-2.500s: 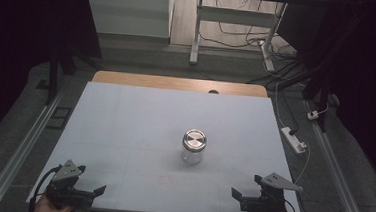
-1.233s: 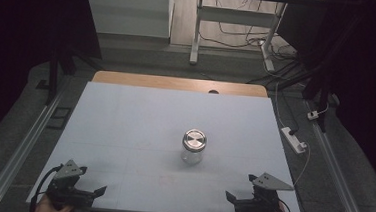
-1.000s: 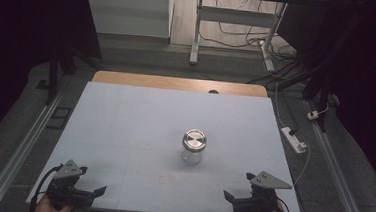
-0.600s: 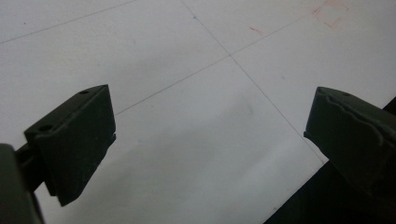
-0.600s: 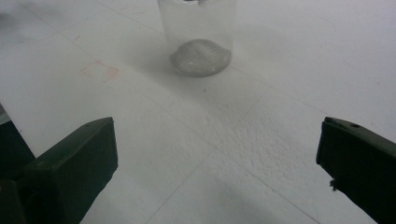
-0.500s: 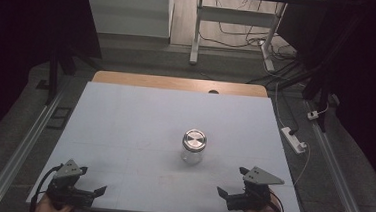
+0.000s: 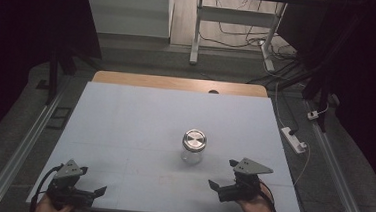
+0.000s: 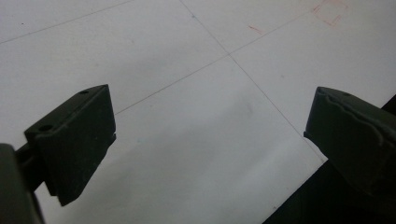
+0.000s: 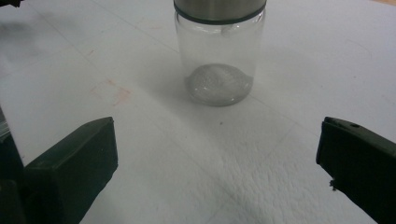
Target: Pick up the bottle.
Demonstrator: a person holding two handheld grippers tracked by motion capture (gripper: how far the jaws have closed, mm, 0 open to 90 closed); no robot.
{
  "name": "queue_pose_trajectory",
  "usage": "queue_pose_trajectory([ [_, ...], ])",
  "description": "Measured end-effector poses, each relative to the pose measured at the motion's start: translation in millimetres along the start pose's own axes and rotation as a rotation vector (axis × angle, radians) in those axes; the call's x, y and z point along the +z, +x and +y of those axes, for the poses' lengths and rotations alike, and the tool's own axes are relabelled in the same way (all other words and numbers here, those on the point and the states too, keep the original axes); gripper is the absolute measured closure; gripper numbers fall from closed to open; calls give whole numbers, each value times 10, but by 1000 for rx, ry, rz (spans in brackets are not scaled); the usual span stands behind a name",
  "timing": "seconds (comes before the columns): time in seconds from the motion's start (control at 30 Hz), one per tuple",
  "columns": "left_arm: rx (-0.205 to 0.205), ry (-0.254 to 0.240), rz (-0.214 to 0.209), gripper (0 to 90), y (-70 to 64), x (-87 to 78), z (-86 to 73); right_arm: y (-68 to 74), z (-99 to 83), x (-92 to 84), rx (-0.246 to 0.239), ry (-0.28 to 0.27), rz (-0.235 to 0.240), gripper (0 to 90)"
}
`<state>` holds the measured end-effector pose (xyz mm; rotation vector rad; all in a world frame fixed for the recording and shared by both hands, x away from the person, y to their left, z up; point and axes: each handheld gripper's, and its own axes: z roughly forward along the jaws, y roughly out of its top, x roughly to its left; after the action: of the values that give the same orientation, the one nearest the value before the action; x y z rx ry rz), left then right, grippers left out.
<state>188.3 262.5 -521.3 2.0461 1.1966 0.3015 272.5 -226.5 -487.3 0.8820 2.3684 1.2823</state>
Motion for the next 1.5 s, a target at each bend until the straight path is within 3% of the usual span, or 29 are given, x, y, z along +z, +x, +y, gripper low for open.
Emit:
queue_pose_trajectory([
  [0.5,-1,7,-2,26,0,5,4,-70,163,340,-20,37,14,0],
  [0.7,-8,5,-1,22,7,6,3,-87,255,535,-3,69,71,0],
  [1.13,-13,5,-3,19,16,6,3,-133,366,839,-33,122,43,0],
  [1.5,-22,2,-9,19,26,4,1,-166,459,1063,-61,135,57,0],
])
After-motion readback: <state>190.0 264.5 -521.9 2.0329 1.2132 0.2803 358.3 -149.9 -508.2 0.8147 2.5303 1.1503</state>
